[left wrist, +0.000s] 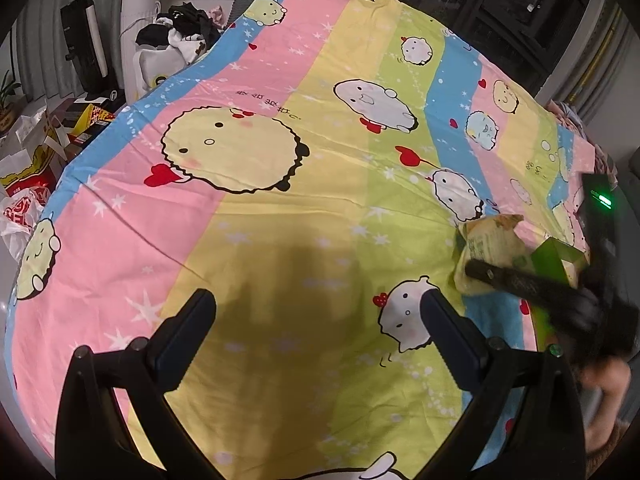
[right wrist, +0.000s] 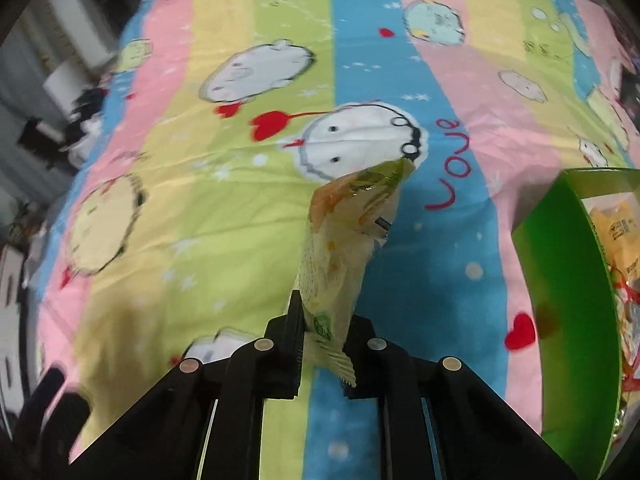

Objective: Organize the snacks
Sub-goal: 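Grasp the yellow-green corn snack bag with the right tool, then lift and carry the corn snack bag into the green box, then open the right tool and release the corn snack bag in the box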

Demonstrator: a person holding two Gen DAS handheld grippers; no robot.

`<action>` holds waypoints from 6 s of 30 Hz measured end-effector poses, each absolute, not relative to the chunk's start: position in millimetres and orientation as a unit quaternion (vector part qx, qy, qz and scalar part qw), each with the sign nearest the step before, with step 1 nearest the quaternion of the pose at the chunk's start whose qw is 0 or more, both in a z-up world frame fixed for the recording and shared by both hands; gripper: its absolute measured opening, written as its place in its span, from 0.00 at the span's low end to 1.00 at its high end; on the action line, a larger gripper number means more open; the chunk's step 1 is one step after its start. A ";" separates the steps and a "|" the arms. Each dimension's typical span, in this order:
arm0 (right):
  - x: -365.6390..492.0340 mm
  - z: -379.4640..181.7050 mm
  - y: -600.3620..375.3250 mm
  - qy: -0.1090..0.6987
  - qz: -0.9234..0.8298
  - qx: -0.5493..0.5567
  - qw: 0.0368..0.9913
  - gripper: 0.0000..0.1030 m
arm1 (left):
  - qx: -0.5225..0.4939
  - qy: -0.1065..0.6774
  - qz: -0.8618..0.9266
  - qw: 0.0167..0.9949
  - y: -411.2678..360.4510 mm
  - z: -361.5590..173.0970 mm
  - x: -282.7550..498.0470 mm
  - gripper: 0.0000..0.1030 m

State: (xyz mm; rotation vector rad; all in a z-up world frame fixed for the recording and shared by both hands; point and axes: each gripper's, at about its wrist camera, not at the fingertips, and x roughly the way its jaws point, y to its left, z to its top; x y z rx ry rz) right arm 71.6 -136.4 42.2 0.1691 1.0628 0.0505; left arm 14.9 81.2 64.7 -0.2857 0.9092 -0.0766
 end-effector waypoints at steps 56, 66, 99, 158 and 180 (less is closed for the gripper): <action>20.8 14.4 -138.2 0.543 0.190 0.160 0.802 0.47 | -0.129 0.536 -0.168 0.817 4.1 29.7 -0.9 0.37; 13.3 21.0 -140.2 0.528 0.206 0.193 0.801 0.44 | -0.099 0.496 -0.182 0.843 -9.2 41.8 -6.8 0.31; -83.5 162.5 -240.9 0.327 0.108 0.202 0.917 0.44 | -0.021 0.316 -0.310 0.897 -118.0 165.9 -59.6 0.31; -64.1 68.1 -416.5 0.467 -0.103 0.275 0.835 0.46 | -0.006 0.532 -0.390 0.752 -310.5 64.9 -16.6 0.33; -60.9 65.5 -417.3 0.470 -0.112 0.272 0.832 0.46 | -0.015 0.540 -0.388 0.747 -308.0 61.6 -13.3 0.37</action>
